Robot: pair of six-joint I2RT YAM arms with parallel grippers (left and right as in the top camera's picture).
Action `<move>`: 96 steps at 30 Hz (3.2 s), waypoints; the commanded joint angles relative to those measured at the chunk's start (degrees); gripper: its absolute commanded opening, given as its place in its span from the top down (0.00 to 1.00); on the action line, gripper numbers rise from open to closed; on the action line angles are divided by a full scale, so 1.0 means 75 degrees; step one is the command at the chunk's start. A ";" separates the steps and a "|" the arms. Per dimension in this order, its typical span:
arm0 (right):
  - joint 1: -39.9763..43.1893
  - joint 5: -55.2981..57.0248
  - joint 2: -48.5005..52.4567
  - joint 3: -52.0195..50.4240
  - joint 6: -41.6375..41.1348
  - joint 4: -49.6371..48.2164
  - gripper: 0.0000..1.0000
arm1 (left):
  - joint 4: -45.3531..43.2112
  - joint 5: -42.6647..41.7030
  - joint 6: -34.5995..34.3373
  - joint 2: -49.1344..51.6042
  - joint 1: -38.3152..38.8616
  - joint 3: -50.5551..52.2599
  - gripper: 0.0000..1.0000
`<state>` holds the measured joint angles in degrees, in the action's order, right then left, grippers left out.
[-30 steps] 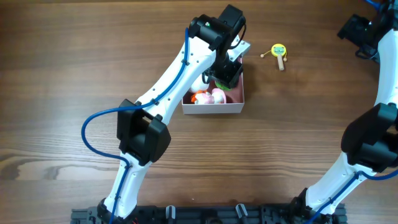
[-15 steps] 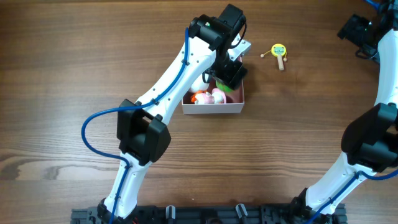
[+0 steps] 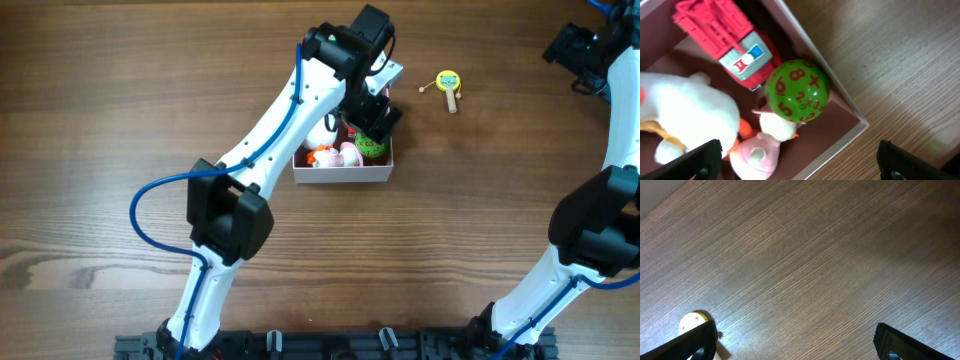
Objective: Pack container
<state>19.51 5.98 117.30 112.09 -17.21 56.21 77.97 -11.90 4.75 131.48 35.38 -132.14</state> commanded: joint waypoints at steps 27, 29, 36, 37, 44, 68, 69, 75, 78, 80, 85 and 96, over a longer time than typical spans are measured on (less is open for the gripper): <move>-0.0047 -0.0064 -0.0181 -0.0015 0.0073 -0.0017 0.00 | 0.2124 0.1329 -0.3383 -0.2238 -0.3602 0.0017 0.00; -0.0050 -0.0064 -0.0181 -0.0015 0.0070 -0.0017 0.00 | 0.2428 0.1985 -0.3392 -0.2602 -0.3605 0.0017 0.00; -0.0050 -0.0064 -0.0181 -0.0015 0.0070 -0.0017 0.00 | 0.2439 0.3072 -0.3535 -0.3523 -0.3605 0.0020 0.00; -0.0047 -0.0064 -0.0181 -0.0015 0.0073 -0.0017 0.00 | 0.2439 0.3547 -0.3660 -0.3620 -0.3605 0.0020 0.00; -0.0047 -0.0064 -0.0181 -0.0015 0.0070 -0.0017 0.00 | 0.2323 0.4141 -0.4494 -0.3564 -0.3870 0.0020 0.00; -0.0055 -0.1612 -0.0181 -0.0015 -0.2608 -0.1186 0.00 | 0.2177 0.4109 -0.4529 -0.3529 -0.3960 0.0020 0.00; -0.0055 -0.1988 -0.0181 -0.0015 -0.2961 -0.1137 0.00 | 0.2177 0.4109 -0.4529 -0.3529 -0.3960 0.0020 0.00; -0.0096 -0.4479 -0.0181 -0.0015 -0.2323 -0.2022 0.00 | 0.2177 0.4109 -0.4529 -0.3529 -0.3960 0.0020 0.00; -0.0239 -0.4672 -0.0181 -0.0015 -0.3083 -0.2264 0.00 | 0.2180 0.4112 -0.4529 -0.3529 -0.3960 0.0020 0.00; -0.0364 -0.4401 -0.0181 -0.0015 -0.3652 -0.2241 0.00 | 0.2177 0.4109 -0.4532 -0.3529 -0.3960 0.0020 0.00; -0.0985 -0.4033 -0.0181 -0.0015 -0.2189 -0.2477 0.00 | 0.2177 0.4109 -0.4529 -0.3529 -0.3960 0.0020 0.00; -0.2460 -0.0291 -0.0169 -0.0015 0.1000 -0.1040 0.00 | 0.2177 0.4109 -0.4529 -0.3529 -0.3960 0.0020 0.00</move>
<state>2.55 -7.11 117.30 111.87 -19.64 46.33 94.45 17.78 -28.23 104.42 5.82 -131.72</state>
